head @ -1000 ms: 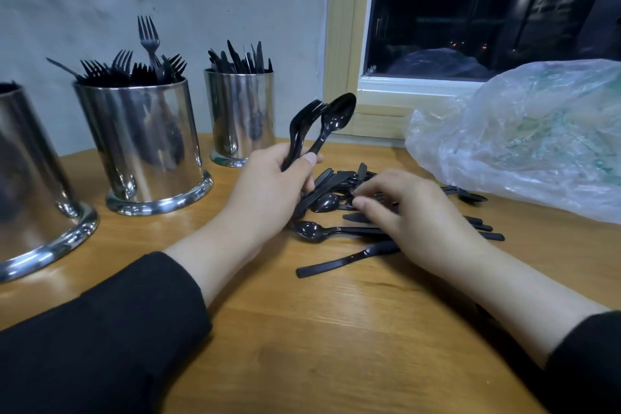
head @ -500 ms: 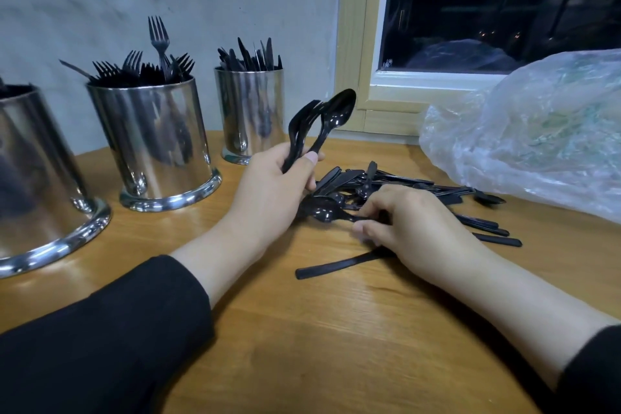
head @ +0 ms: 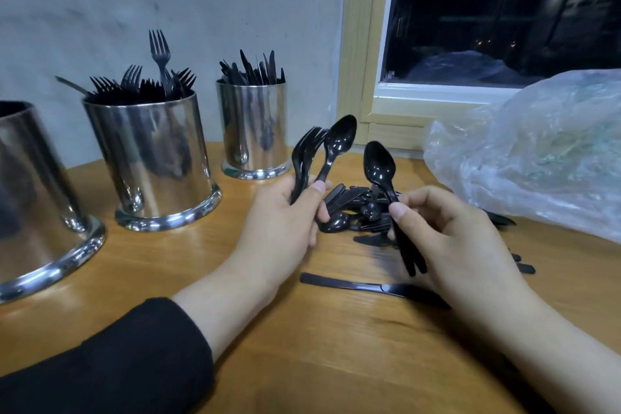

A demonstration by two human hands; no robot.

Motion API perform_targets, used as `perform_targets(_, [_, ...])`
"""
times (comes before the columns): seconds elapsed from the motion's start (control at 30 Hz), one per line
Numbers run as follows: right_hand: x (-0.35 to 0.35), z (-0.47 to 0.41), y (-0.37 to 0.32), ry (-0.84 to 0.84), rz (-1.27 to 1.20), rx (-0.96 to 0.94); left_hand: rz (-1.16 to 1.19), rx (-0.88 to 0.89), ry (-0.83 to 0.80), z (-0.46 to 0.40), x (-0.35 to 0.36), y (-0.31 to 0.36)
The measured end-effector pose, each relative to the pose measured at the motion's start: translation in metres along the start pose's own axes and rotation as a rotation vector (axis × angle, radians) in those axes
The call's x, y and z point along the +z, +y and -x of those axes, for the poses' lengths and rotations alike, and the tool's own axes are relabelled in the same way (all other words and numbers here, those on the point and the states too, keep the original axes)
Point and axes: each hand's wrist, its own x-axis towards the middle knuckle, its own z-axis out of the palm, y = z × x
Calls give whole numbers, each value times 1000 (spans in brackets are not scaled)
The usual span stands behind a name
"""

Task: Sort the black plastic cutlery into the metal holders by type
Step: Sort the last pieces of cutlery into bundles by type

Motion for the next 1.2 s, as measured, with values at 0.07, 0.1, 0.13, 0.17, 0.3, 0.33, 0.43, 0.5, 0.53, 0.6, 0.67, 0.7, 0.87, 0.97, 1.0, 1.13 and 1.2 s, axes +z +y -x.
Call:
perform_targets(0.07, [1, 1, -1, 17, -82, 16, -31, -12, -38, 3, 4, 0])
perform_targets(0.1, [1, 2, -2, 14, -108, 23, -20, -14, -55, 5, 6, 0])
perform_targets(0.13, [2, 2, -2, 6, -130, 29, 5, -14, -71, 7, 9, 1])
perform_targets(0.17, [3, 2, -3, -4, -157, 37, 30, -10, -88, 9, 11, 1])
perform_targets(0.3, [4, 2, -6, -9, -336, 110, 98, 20, -194, 20, 21, 6])
perform_targets(0.33, [4, 2, -8, -8, -382, 128, 121, 11, -229, 23, 23, 8])
perform_targets(0.43, [4, 2, -10, 20, -450, 147, 110, 7, -295, 28, 25, 11])
perform_targets(0.5, [3, 1, -10, 53, -441, 156, 83, 8, -316, 28, 25, 11])
perform_targets(0.53, [2, 0, -10, 63, -416, 155, 80, -2, -317, 28, 25, 12])
perform_targets(0.6, [1, 0, -8, 63, -357, 148, 71, -29, -323, 29, 25, 13])
perform_targets(0.67, [0, 1, -8, 55, -326, 152, 60, -37, -345, 29, 26, 14])
perform_targets(0.7, [-1, 0, -7, 56, -309, 155, 55, -36, -357, 28, 27, 13])
perform_targets(0.87, [-11, -6, -4, 34, -199, 108, -9, -43, -303, 27, 31, 13])
perform_targets(0.97, [-31, -13, 4, 91, 52, 22, 0, -51, -274, 27, 30, 15])
perform_targets(1.0, [-40, -14, 6, 93, 171, 2, -7, -54, -262, 28, 29, 15])
perform_targets(1.13, [-79, -15, 27, -66, 507, 128, -18, -43, -239, 25, 30, 13])
perform_targets(1.2, [-89, -12, 31, -136, 579, 186, -41, -34, -232, 25, 30, 12])
